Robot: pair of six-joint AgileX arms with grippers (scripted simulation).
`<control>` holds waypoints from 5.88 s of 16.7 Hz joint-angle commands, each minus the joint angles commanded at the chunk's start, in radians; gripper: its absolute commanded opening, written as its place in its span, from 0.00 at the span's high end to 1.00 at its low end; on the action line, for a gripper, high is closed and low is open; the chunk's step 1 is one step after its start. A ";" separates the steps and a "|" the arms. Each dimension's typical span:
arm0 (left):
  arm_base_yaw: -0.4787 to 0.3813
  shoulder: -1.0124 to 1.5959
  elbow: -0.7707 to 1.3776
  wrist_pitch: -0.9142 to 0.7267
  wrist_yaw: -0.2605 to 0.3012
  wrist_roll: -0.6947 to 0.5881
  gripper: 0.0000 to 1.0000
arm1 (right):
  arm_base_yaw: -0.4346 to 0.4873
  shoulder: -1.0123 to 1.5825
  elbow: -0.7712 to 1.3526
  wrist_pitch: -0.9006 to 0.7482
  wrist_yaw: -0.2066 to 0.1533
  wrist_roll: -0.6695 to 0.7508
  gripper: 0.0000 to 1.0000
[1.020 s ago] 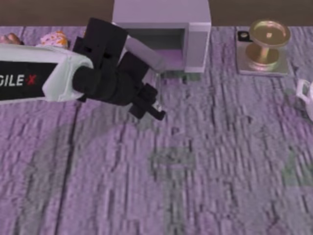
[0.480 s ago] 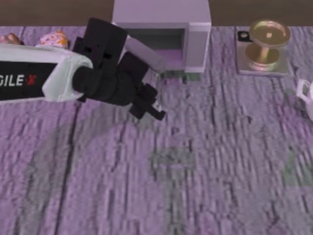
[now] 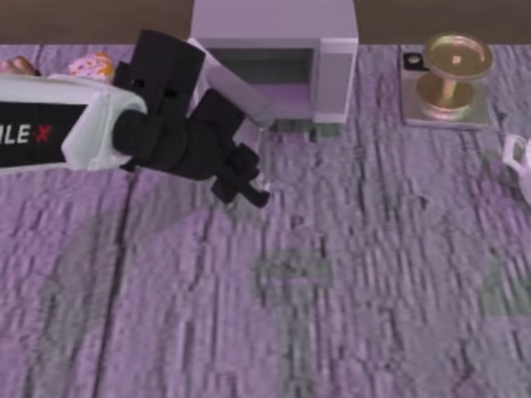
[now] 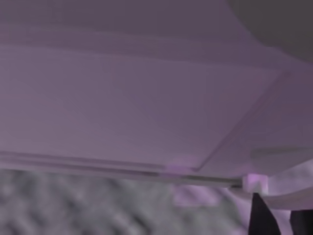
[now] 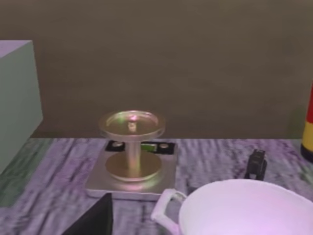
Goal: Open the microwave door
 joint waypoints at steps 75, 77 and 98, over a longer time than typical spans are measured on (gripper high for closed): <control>0.058 -0.013 -0.010 -0.052 0.098 0.141 1.00 | 0.000 0.000 0.000 0.000 0.000 0.000 0.00; 0.058 -0.013 -0.010 -0.052 0.098 0.141 1.00 | 0.000 0.000 0.000 0.000 0.000 0.000 0.00; 0.078 -0.016 -0.007 -0.077 0.134 0.196 1.00 | 0.000 0.000 0.000 0.000 0.000 0.000 0.00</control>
